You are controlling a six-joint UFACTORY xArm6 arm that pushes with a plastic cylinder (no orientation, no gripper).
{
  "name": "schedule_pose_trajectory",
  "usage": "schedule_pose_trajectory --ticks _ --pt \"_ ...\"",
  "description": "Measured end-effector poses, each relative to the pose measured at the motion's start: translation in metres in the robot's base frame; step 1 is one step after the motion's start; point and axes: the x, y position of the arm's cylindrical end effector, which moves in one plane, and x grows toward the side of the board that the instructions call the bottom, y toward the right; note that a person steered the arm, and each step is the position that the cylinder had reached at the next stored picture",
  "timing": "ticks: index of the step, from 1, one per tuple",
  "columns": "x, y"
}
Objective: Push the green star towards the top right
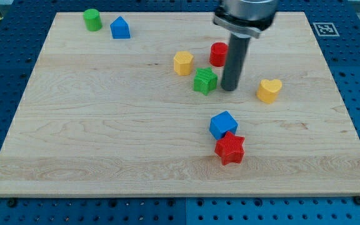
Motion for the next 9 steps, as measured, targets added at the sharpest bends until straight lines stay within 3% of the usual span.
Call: schedule_pose_trajectory --ticks 2,9 --pt "-0.001 -0.076" --pt "-0.028 -0.247"
